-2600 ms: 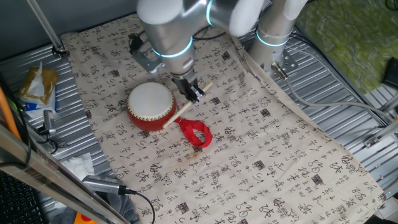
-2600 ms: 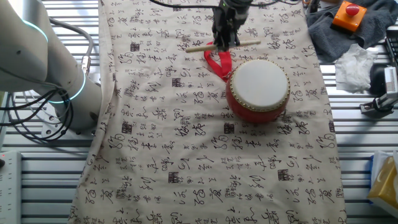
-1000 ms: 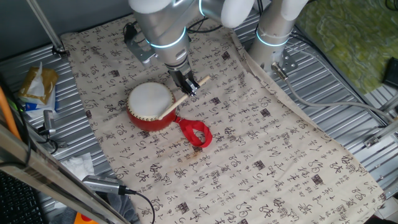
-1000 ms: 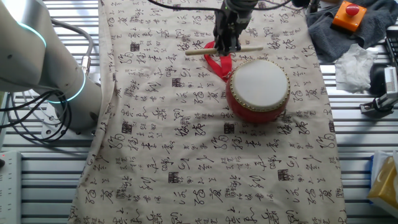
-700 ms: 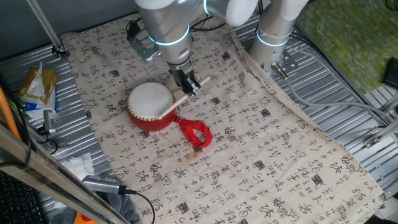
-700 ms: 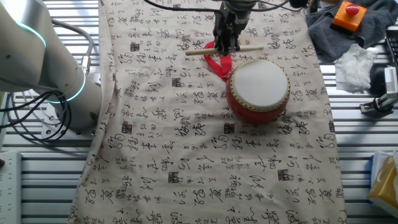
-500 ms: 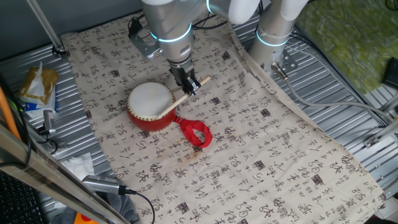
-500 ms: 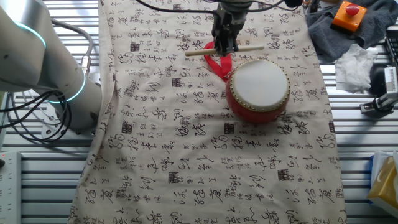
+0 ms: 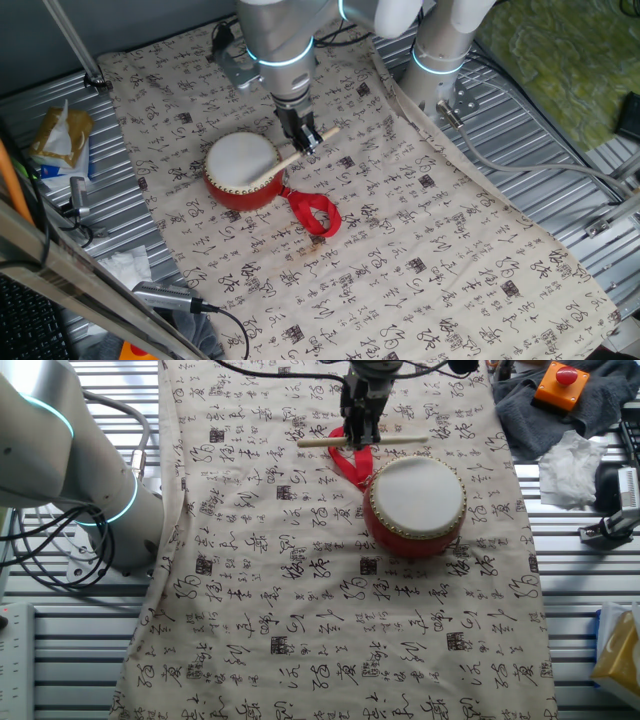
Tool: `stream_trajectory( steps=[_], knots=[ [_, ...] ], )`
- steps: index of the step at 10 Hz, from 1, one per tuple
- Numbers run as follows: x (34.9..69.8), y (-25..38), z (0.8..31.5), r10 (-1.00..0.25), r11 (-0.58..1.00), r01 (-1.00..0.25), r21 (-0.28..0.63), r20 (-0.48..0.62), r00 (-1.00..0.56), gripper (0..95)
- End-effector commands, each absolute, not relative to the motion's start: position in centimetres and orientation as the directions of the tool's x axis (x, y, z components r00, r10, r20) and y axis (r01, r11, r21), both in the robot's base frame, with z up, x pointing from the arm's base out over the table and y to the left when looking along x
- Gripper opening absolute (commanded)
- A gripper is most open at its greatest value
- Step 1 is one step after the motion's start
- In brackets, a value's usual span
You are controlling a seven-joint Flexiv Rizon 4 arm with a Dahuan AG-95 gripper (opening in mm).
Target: Play the drum
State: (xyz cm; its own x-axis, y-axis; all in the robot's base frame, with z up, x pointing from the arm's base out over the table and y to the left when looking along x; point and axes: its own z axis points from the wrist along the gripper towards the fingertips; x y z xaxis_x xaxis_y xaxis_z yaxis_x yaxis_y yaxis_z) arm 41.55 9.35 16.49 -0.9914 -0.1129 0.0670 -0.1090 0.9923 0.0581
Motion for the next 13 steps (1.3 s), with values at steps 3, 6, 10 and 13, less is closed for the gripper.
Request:
stream_trajectory(
  steps=[3, 6, 10, 13],
  knots=[
    [41.4, 9.3, 16.6, -0.112, 0.994, -0.112, 0.012, 0.057, -0.992, 0.0],
    [41.4, 9.3, 16.6, -0.121, 0.992, -0.122, -0.008, 0.066, -0.99, 0.0],
    [41.5, 8.0, 16.2, -0.126, 0.992, -0.126, -0.006, 0.065, -0.99, 0.0],
    [41.3, 5.9, 16.1, -0.173, 0.985, -0.172, 0.012, 0.069, -0.983, 0.0]
  ],
)
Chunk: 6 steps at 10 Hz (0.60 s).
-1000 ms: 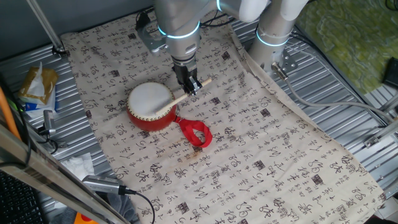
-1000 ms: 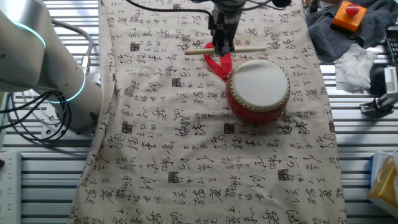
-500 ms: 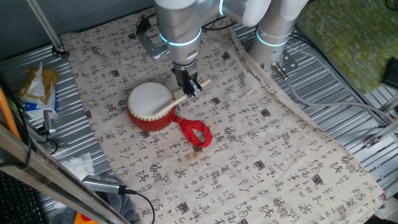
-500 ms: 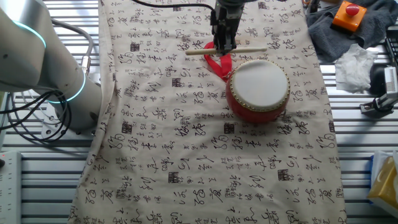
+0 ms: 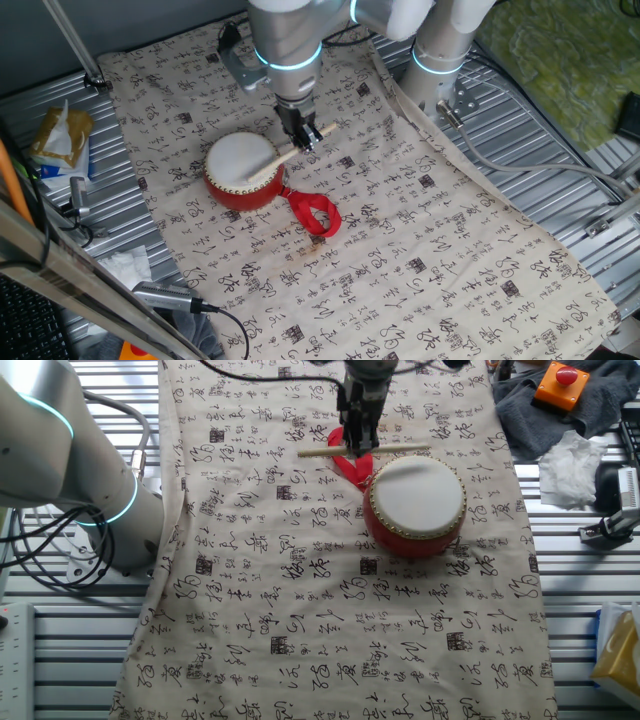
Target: Play the drum
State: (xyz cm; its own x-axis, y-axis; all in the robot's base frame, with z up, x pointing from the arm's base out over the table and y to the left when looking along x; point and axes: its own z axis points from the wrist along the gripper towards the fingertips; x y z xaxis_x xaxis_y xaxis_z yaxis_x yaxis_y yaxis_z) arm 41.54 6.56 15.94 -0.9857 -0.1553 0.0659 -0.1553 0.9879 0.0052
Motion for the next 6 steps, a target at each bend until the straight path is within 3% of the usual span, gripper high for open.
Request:
stream_trajectory(
  steps=[1, 6],
  knots=[
    [41.1, 5.1, 16.1, -0.184, 0.983, -0.183, 0.014, 0.076, -0.98, 0.0],
    [41.8, 1.9, 14.9, -0.219, 0.976, -0.215, 0.044, 0.096, -0.971, 0.0]
  ],
)
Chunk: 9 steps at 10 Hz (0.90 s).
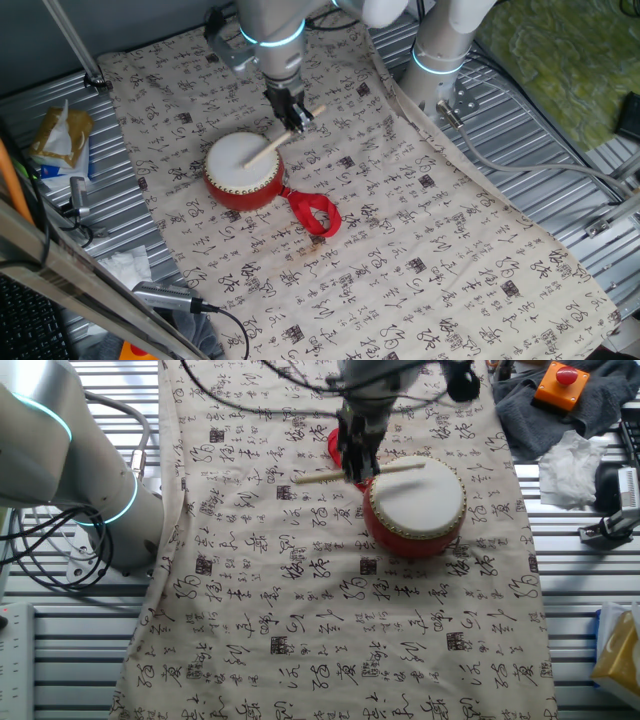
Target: Play the drum
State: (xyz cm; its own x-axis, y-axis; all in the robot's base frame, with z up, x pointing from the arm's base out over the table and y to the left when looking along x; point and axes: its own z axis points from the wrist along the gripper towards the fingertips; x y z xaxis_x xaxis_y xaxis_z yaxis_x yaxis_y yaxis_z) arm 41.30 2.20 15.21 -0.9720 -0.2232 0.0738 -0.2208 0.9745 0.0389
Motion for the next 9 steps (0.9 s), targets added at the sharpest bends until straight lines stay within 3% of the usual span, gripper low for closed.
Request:
stream_trajectory(
  steps=[1, 4, 9],
  knots=[
    [42.0, 1.7, 14.7, -0.221, 0.975, -0.216, 0.05, 0.116, -0.968, 0.0],
    [42.4, 1.2, 13.9, -0.221, 0.974, -0.201, 0.105, 0.238, -0.946, 0.0],
    [41.7, 2.1, 15.8, -0.197, 0.979, -0.187, 0.079, 0.156, -0.968, 0.0]
  ],
)
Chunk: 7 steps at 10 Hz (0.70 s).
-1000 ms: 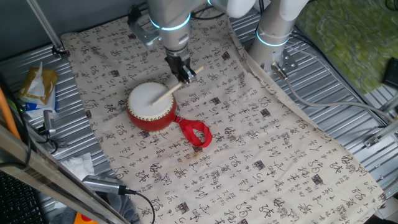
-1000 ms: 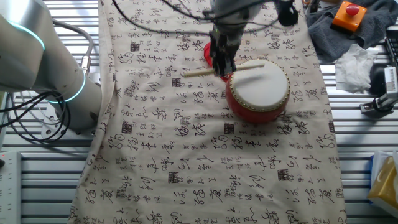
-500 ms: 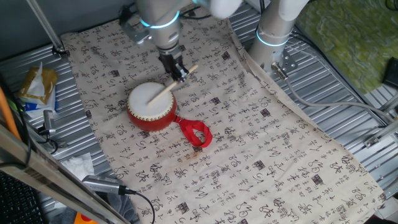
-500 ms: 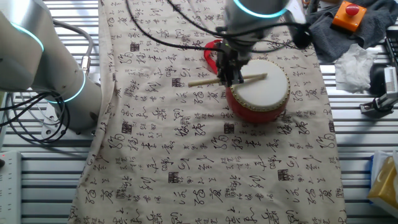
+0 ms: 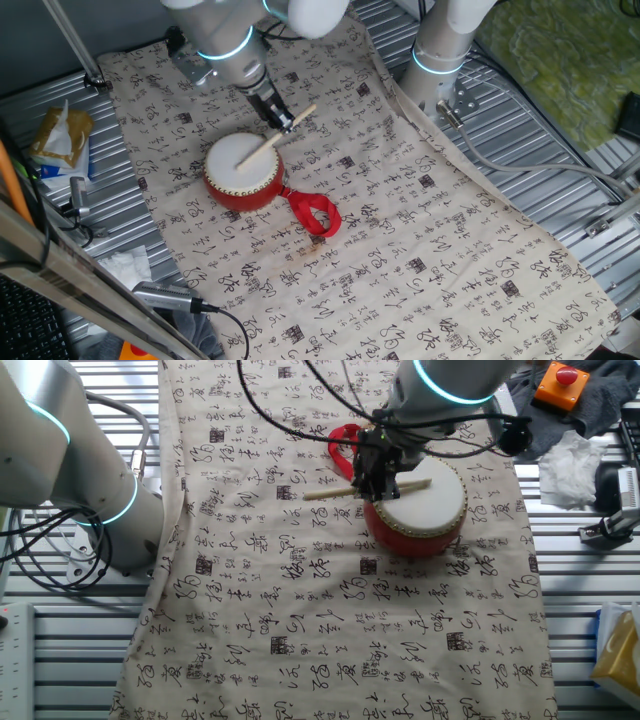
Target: Play the drum
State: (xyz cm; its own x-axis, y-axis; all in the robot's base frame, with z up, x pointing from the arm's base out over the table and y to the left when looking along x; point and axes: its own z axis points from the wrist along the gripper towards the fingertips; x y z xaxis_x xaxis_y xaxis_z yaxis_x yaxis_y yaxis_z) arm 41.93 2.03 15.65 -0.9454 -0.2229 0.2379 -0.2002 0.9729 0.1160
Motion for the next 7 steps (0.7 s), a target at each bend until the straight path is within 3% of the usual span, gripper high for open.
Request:
stream_trajectory(
  steps=[1, 4, 7],
  knots=[
    [41.6, 2.3, 16.0, -0.191, 0.98, -0.182, 0.076, 0.134, -0.973, 0.0],
    [41.6, 3.2, 16.4, -0.133, 0.987, -0.13, 0.098, 0.026, -0.991, 0.0],
    [42.1, 5.6, 16.7, -0.074, 0.991, -0.075, 0.112, -0.014, -0.997, 0.0]
  ],
)
